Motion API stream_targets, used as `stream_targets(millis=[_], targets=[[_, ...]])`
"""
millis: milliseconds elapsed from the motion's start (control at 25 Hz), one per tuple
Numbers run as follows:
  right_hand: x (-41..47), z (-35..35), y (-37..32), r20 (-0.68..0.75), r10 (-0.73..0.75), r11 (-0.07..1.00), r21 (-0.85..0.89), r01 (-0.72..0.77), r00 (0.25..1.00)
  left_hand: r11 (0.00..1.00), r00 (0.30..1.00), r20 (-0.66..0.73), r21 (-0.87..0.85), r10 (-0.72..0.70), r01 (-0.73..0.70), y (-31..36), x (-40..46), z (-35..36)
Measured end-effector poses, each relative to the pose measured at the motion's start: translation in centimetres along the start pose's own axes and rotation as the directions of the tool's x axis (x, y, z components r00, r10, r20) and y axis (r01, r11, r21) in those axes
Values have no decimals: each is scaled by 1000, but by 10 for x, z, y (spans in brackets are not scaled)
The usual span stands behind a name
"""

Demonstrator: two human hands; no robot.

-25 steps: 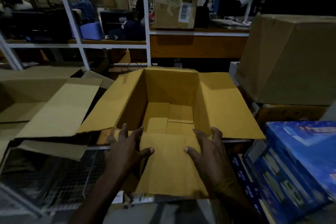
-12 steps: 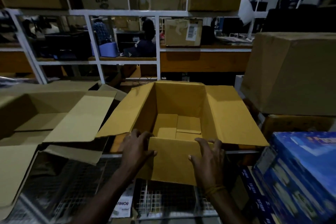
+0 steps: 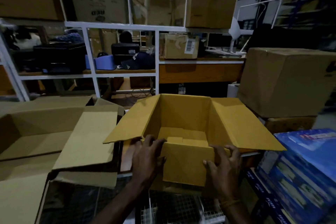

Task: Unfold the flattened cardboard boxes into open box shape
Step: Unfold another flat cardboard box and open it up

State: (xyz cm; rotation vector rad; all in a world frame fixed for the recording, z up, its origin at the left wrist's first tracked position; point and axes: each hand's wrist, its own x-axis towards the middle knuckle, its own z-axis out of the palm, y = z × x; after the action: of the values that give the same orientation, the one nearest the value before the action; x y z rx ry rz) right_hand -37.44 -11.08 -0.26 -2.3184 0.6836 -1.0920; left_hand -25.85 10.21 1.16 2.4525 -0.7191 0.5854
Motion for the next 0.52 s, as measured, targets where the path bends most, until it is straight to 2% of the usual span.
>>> stream_targets(millis=[120, 520], targets=[[-18, 1, -31, -73, -1, 999, -43, -3, 997, 991, 992, -49, -72, 113, -116, -23, 1, -20], [-41, -69, -125, -215, -107, 989, -126, 82, 971, 959, 958, -247, -200, 148, -200, -28, -5, -106]])
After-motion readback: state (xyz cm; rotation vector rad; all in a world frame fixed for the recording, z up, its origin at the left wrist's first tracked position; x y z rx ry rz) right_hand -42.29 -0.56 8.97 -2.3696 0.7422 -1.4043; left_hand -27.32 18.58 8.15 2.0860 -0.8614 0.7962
